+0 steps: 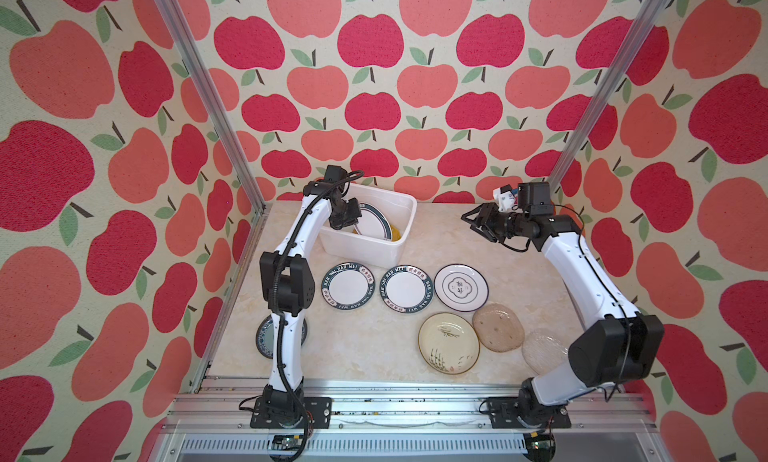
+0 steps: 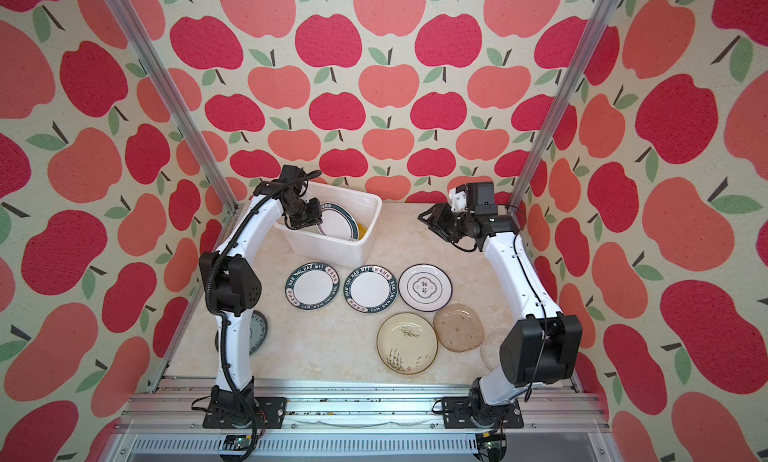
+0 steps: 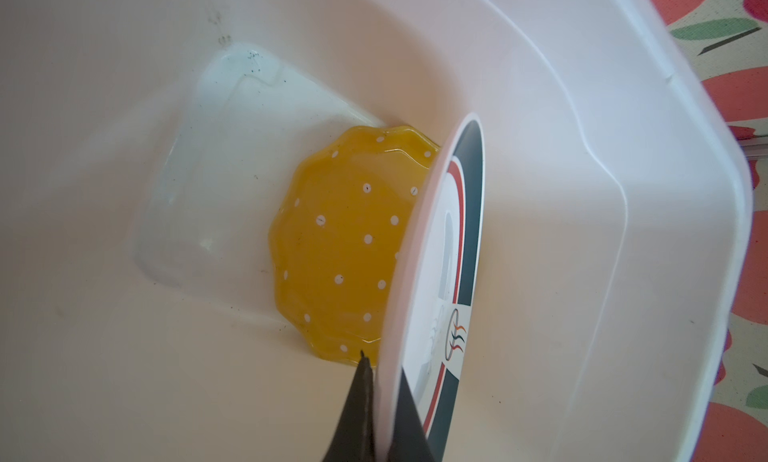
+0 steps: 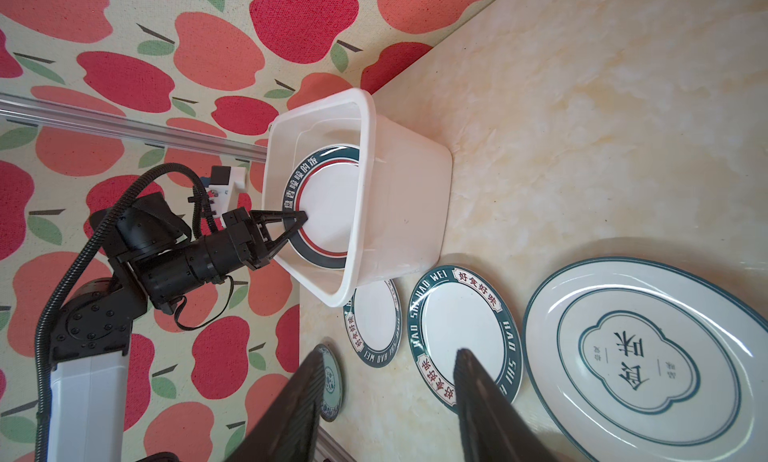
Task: Place the plates into the plastic bin on the countertop
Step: 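Release the red-ringed plate onto the yellow plate with the left gripper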
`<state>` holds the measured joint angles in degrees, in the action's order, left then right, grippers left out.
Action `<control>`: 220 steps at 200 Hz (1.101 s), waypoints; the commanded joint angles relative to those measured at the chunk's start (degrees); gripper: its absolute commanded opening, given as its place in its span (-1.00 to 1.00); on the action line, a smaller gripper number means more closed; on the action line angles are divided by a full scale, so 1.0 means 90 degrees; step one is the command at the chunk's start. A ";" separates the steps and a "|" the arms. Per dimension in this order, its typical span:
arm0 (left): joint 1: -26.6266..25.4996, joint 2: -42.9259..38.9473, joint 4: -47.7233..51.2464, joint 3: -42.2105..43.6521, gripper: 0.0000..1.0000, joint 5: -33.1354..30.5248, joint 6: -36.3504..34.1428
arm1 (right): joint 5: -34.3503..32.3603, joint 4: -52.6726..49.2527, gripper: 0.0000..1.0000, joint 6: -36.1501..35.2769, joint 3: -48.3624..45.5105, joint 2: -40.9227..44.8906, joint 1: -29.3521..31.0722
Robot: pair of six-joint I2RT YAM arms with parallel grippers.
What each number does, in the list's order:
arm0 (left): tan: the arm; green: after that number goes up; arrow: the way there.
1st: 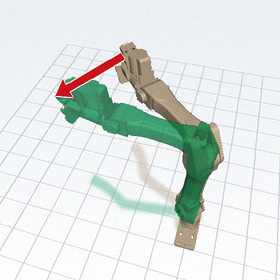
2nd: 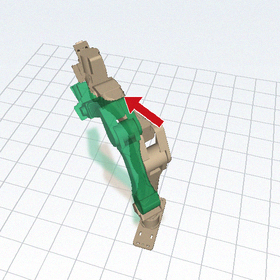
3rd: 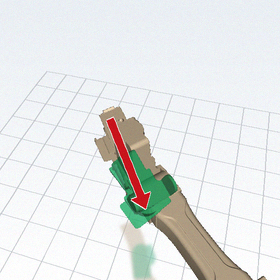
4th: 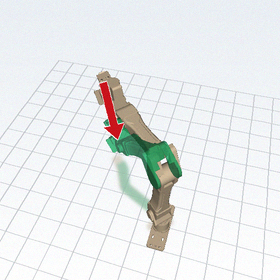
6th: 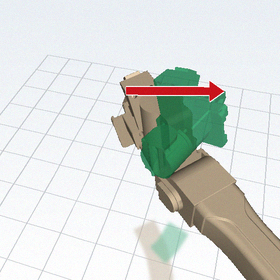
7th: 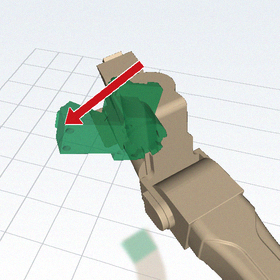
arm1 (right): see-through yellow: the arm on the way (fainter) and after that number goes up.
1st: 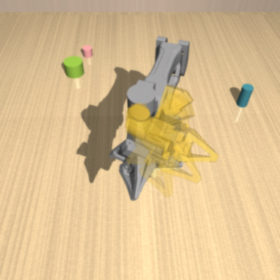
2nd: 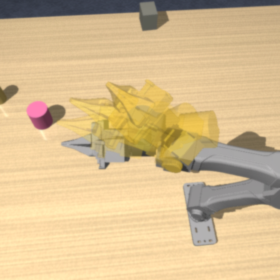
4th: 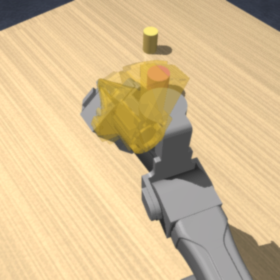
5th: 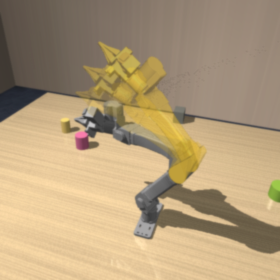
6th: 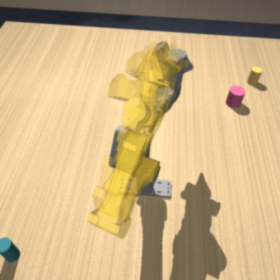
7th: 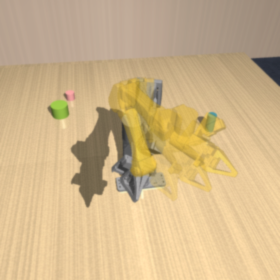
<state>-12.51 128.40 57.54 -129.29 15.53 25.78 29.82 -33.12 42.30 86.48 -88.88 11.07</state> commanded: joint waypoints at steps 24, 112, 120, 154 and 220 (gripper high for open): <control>-0.0014 0.0284 0.0063 -0.0220 -1.00 0.0392 -0.0058 | 0.0007 0.0038 0.07 0.0013 -0.0078 0.0189 -0.0058; -0.0069 0.0679 0.0146 -0.0453 -0.95 0.0671 -0.0148 | 0.0102 0.0085 0.07 0.0020 0.0004 0.0096 -0.0066; -0.0083 0.0703 0.0145 -0.0496 -0.95 0.0654 -0.0260 | 0.0104 0.0095 0.07 0.0026 -0.0005 0.0091 -0.0065; -0.0186 0.0819 0.0050 -0.0672 -0.96 0.0756 -0.0938 | 0.0158 0.0140 0.07 0.0057 -0.0021 0.0086 -0.0065; -0.0020 0.1014 0.0050 -0.0893 -0.84 0.1297 -0.1768 | 0.0368 0.0080 0.07 0.0034 0.0039 0.0071 -0.0067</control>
<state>-13.23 136.09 57.19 -135.04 24.51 14.04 31.57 -32.45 42.96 86.41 -88.82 10.74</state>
